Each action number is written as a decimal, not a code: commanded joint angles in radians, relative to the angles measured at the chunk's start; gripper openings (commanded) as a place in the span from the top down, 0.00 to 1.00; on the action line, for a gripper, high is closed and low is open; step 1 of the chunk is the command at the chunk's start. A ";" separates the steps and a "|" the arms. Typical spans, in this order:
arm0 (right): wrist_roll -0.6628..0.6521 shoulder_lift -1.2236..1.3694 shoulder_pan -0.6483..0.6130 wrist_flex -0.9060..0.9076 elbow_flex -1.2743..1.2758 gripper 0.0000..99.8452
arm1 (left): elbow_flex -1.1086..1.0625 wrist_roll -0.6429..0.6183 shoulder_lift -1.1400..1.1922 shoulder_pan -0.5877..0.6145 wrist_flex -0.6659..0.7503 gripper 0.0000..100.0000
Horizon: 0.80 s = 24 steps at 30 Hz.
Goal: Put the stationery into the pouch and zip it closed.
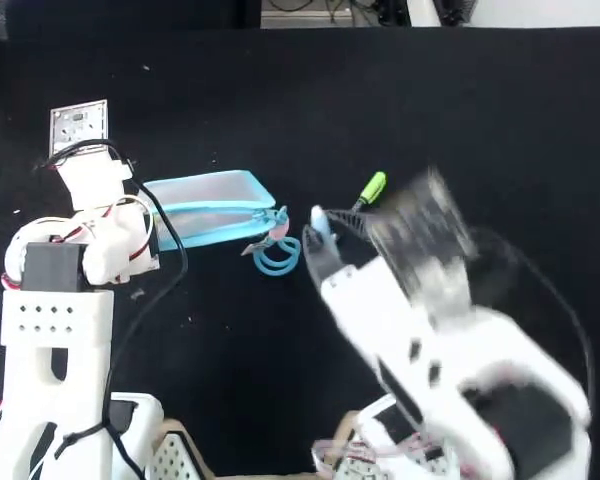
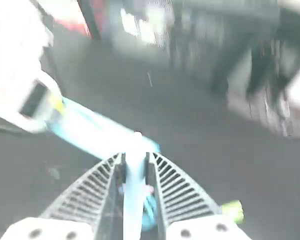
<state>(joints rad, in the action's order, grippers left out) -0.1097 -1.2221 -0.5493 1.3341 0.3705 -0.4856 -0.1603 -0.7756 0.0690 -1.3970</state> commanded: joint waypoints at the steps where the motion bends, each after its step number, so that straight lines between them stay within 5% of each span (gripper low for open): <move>1: 0.028 -0.196 -0.098 -0.219 0.157 0.99 | 0.004 0.006 -0.002 0.001 0.008 0.97; 12: 0.021 -0.541 -0.226 -0.908 0.654 0.99 | 0.004 0.006 -0.002 0.001 0.008 0.97; 24: 0.020 -0.542 -0.222 -1.191 0.897 0.99 | 0.004 0.006 -0.002 0.001 0.008 0.97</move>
<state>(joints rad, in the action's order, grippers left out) -0.0898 -1.7576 -0.7687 0.2048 1.2574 -0.4856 -0.1603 -0.7756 0.0690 -1.3970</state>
